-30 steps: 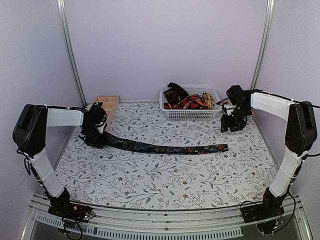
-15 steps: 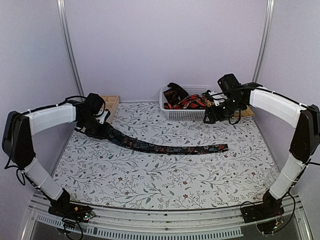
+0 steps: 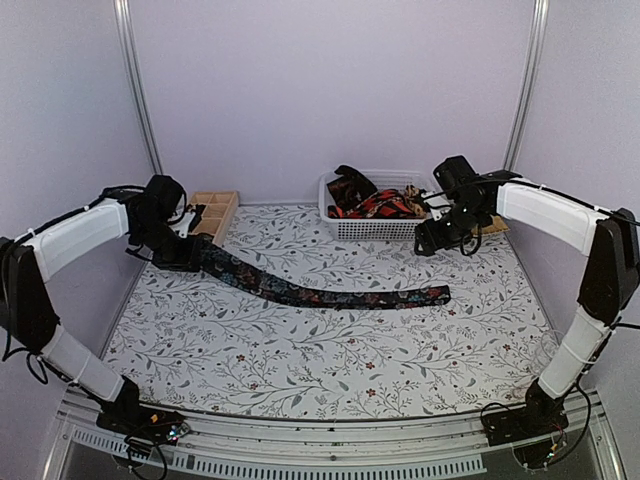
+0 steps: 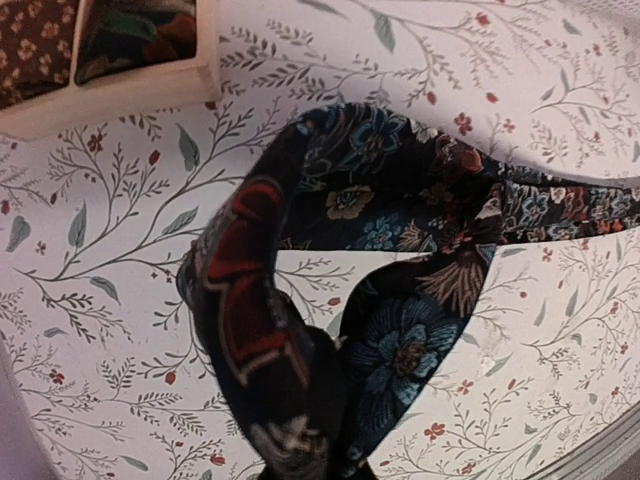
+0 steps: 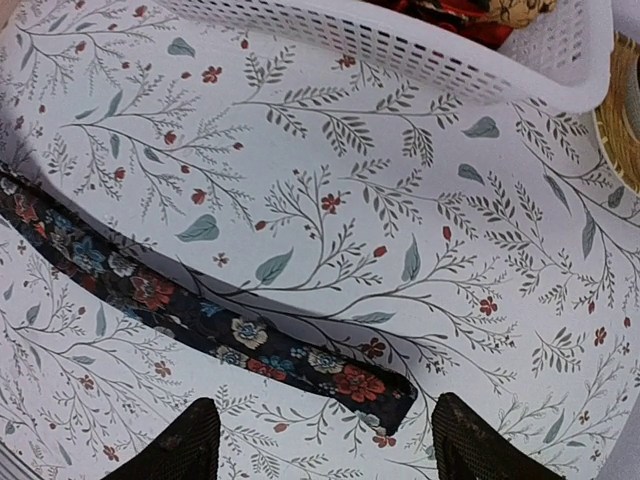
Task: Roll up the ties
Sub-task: Adjust the tie at the center of the board.
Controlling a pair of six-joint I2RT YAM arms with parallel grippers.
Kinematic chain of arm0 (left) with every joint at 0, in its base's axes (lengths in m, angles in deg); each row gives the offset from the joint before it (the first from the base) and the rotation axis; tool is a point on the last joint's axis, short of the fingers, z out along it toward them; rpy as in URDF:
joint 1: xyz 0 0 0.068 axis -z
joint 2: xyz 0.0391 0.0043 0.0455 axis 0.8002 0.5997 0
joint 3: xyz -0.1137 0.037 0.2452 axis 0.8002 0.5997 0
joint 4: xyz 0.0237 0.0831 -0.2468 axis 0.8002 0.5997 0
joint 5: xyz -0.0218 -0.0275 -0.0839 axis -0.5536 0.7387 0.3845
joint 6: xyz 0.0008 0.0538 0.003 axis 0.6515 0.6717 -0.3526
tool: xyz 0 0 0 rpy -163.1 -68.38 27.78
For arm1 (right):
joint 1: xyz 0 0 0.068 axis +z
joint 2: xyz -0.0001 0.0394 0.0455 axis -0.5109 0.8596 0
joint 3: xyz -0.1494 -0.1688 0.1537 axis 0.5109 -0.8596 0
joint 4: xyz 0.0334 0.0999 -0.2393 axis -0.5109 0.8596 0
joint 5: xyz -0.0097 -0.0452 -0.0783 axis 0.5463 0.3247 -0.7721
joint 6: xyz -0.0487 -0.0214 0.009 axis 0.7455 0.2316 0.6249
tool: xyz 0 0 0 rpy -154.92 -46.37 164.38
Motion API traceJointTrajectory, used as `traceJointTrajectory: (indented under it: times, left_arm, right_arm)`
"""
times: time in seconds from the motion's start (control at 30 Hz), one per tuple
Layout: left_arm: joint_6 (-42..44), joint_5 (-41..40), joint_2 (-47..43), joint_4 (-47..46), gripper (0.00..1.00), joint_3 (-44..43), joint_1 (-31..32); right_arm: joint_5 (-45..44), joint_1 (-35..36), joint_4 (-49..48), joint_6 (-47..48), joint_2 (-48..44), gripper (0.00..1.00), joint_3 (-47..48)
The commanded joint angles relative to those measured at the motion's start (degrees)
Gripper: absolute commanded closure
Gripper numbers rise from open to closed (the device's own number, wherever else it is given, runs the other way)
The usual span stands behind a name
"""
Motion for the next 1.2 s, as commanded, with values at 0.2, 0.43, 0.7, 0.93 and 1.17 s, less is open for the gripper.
traceJointTrajectory:
  times: [0.2,0.43,0.7,0.93,1.17]
  left_arm:
    - [4.1,-1.8,11.6,1.9,1.00,-1.9,-8.1]
    - [5.6,-0.8,17.7,1.4,1.00,-3.9,-10.5]
    - [6.3,-3.5,21.2,1.2,1.00,-4.7,-12.5]
    - [6.9,-4.9,23.0,0.8,0.98,-5.8,-13.9]
    - [7.0,-8.8,26.3,1.3,0.96,-7.0,-14.5]
  right_arm:
    - [-5.6,-2.4,-2.3,-5.4,2.2,0.22,-9.6]
    - [-2.8,-2.4,-4.1,-6.2,3.1,0.20,-11.1]
    - [-3.0,-3.1,-6.1,-7.5,4.0,0.20,-15.2]
    - [0.9,-4.2,-10.8,-9.6,7.0,0.22,-17.0]
    - [6.9,-4.2,-15.4,-12.6,10.0,0.27,-17.9]
